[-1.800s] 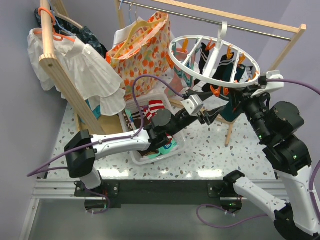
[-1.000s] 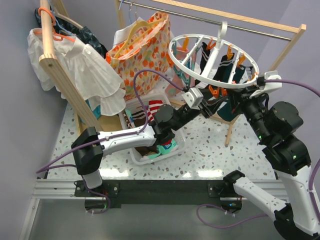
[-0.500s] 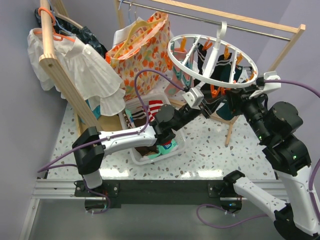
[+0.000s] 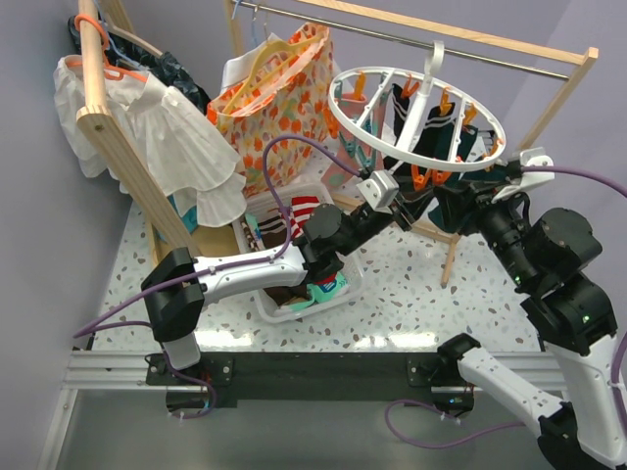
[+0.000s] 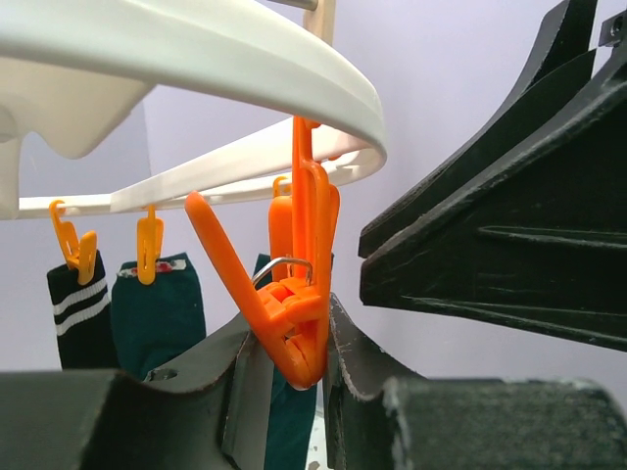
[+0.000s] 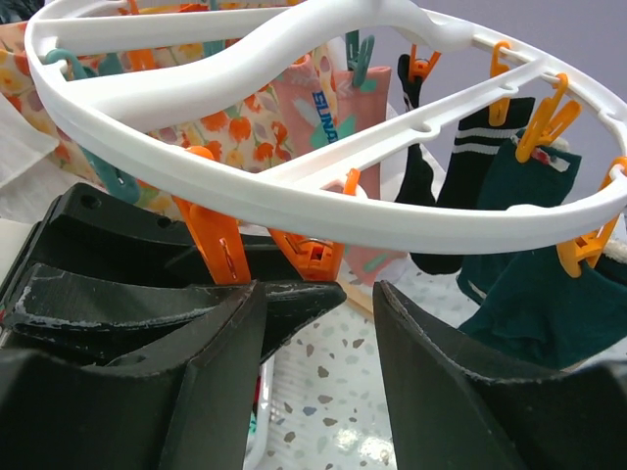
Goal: Clip the socks to the hanger
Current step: Open the clamp at the hanger.
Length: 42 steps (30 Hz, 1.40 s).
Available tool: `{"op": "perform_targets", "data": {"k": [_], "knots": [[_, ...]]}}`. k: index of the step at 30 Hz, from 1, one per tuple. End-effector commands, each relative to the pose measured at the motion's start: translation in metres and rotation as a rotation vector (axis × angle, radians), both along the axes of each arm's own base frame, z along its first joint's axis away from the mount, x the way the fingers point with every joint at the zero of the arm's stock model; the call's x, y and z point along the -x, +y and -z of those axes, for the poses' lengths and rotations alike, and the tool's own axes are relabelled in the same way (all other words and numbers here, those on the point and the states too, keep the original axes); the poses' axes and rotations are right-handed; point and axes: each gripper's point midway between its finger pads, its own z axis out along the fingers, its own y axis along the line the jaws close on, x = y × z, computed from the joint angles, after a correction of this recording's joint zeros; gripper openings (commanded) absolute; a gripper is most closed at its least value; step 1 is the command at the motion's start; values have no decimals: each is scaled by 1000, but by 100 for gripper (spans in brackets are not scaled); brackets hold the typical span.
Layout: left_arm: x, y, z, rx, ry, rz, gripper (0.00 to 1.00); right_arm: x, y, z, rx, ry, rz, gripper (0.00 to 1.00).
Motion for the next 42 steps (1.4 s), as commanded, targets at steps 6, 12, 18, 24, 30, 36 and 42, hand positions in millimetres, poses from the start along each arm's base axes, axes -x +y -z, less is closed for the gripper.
{"op": "perform_targets", "data": {"k": [6,12,18,24,30,36,42], "knots": [[1,10,-23,58,-25,-15,4,-19,8,-16,-43,-64,15,52],[2,5,-18,46,-22,-2,3,-27,9,-22,-60,-90,32,54],[2,1,-12,31,-13,6,3,-34,7,-26,-71,-115,61,54],[3,-2,-7,14,-12,12,3,-40,9,-24,-73,-117,67,47],[3,-3,-5,1,-14,11,4,-44,10,-20,-70,-109,70,31],[1,11,-6,8,-7,-31,22,-42,8,-15,-56,-97,77,12],[1,25,4,-21,24,-65,49,-39,6,-11,-48,-87,80,8]]}}
